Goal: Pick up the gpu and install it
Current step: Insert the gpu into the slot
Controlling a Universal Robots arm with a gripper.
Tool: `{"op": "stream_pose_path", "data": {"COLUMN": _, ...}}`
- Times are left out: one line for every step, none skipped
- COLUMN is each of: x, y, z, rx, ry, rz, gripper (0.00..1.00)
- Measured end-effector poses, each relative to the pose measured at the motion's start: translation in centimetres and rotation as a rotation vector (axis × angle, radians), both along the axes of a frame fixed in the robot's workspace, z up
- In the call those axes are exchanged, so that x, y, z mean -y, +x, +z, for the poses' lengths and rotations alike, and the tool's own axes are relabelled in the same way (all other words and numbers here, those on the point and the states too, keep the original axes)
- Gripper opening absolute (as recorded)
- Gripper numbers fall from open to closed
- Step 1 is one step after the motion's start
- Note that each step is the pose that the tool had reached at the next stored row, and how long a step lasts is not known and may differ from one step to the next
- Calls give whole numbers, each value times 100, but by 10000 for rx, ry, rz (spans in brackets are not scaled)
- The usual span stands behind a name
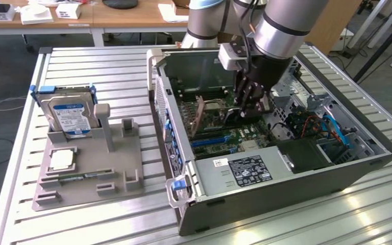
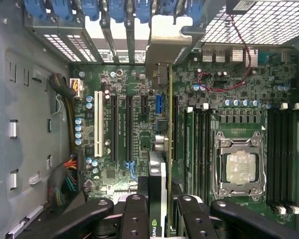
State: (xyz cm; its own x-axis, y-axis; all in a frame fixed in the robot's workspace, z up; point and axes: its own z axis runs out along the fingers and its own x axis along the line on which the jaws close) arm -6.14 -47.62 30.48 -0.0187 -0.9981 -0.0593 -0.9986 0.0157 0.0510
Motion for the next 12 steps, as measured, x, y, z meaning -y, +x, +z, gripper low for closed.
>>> {"op": "stream_pose_path", "data": {"x": 5, "y": 0, "z": -4, "rx": 0, "ry": 2, "rz": -1, "gripper": 27}}
{"op": "stream_pose_path", "data": {"x": 9, "y": 0, "z": -5, "rx": 0, "ry": 4, "rz": 0, "gripper": 27}}
{"op": "stream_pose_path", "data": {"x": 10, "y": -1, "z": -5, "rx": -1, "ry": 5, "rz": -1, "gripper": 27}}
{"op": "stream_pose_path", "data": {"x": 10, "y": 0, "z": -5, "rx": -1, "ry": 6, "rz": -1, "gripper": 27}}
{"op": "stream_pose_path", "data": {"x": 10, "y": 0, "z": -5, "rx": -1, "ry": 6, "rz": 0, "gripper": 27}}
{"op": "stream_pose_path", "data": {"x": 10, "y": 0, "z": -6, "rx": -1, "ry": 7, "rz": 0, "gripper": 27}}
{"op": "stream_pose_path", "data": {"x": 10, "y": -4, "z": -6, "rx": 2, "ry": 7, "rz": 0, "gripper": 27}}
{"op": "stream_pose_path", "data": {"x": 11, "y": -13, "z": -6, "rx": 14, "ry": 8, "rz": 1, "gripper": 27}}
{"op": "stream_pose_path", "data": {"x": 11, "y": -19, "z": -8, "rx": 21, "ry": 11, "rz": 1, "gripper": 27}}
{"op": "stream_pose_path", "data": {"x": 12, "y": -25, "z": -11, "rx": 28, "ry": 12, "rz": 1, "gripper": 27}}
{"op": "stream_pose_path", "data": {"x": 12, "y": -28, "z": -15, "rx": 32, "ry": 11, "rz": 0, "gripper": 27}}
{"op": "stream_pose_path", "data": {"x": 12, "y": -30, "z": -23, "rx": 35, "ry": 10, "rz": 1, "gripper": 27}}
